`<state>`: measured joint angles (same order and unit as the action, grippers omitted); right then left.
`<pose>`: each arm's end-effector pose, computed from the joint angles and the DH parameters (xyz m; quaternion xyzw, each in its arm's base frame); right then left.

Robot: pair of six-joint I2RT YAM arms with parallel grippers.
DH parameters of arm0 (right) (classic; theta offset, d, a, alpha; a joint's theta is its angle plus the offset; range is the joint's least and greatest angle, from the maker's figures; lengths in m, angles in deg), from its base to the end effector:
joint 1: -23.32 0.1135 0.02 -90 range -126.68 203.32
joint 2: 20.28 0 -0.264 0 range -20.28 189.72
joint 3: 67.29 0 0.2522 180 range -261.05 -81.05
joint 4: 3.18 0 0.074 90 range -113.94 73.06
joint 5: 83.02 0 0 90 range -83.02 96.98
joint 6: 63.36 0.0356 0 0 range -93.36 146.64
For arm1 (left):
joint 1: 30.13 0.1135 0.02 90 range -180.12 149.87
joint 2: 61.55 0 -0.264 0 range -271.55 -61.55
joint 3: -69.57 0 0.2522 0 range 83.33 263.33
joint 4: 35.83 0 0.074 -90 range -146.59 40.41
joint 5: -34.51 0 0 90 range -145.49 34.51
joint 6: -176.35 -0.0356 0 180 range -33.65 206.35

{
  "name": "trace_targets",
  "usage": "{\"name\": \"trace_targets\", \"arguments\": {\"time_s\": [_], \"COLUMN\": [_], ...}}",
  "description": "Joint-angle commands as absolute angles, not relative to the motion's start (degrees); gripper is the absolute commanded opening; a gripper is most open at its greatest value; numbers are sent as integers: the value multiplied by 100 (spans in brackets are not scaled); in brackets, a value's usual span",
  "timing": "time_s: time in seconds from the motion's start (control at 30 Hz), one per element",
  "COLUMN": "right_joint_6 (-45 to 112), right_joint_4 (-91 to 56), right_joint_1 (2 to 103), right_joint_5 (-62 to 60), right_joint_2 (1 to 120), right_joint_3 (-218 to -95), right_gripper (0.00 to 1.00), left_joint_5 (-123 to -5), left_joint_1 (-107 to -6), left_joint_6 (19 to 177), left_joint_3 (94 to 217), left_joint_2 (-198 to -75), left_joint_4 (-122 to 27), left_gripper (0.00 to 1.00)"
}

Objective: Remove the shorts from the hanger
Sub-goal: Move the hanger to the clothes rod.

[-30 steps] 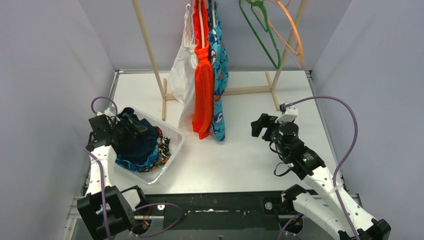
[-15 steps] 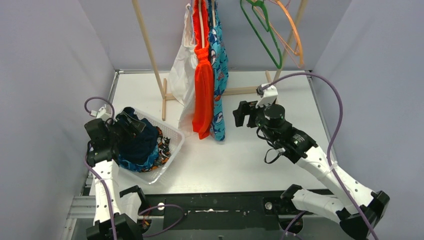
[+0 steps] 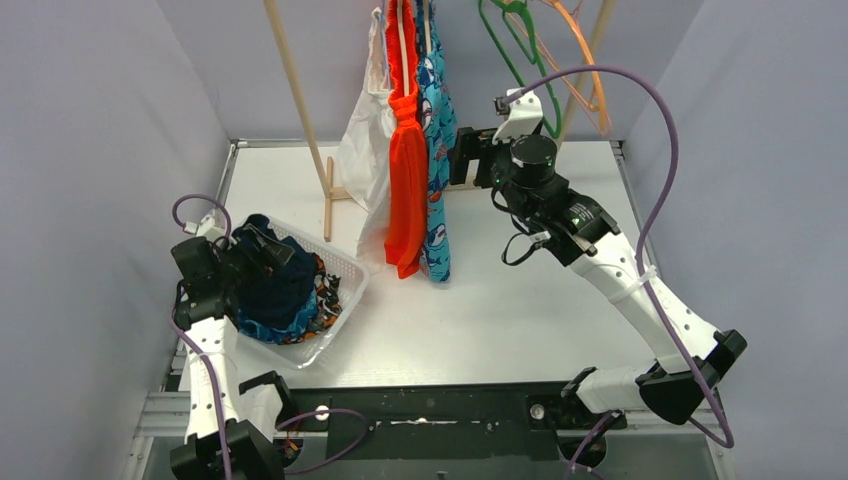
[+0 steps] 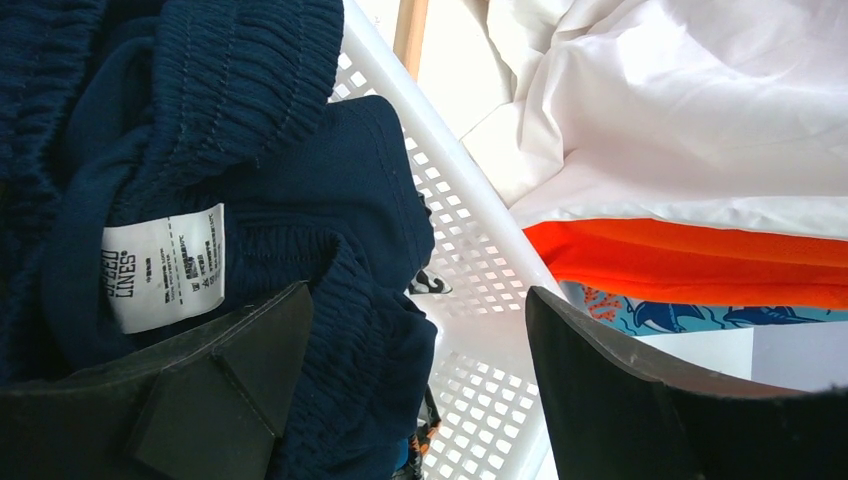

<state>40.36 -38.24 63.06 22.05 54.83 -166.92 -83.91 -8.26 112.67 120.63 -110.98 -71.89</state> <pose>0.2275 0.1771 0.4535 -0.0900 0.7617 0.1949 0.6113 0.1801 0.0540 0.2617 -0.2457 0.8296 -0.2346 0.4431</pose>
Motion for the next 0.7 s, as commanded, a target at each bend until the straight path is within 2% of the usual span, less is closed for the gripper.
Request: {"name": "trace_targets", "arguments": {"time_s": [0.0, 0.37, 0.67], "right_joint_6": [4101, 4277, 4274], "right_joint_4": [-3579, -3306, -3793], "right_joint_1": [6283, 6045, 5985], "right_joint_5": [1704, 1337, 1005], "right_joint_2": [5646, 6375, 7273], "right_joint_3": [-17335, -18403, -19604], "right_gripper": [88, 85, 84], "left_joint_5": [-8582, -8605, -8591], "left_joint_1": [-845, -861, -884], "left_joint_6": [11227, 11245, 11254], "left_joint_3": [12121, 12121, 12121], "left_joint_2": [-11077, -11160, -11230], "left_joint_4": [-6795, -6776, -6786], "left_gripper": [79, 79, 79]}}
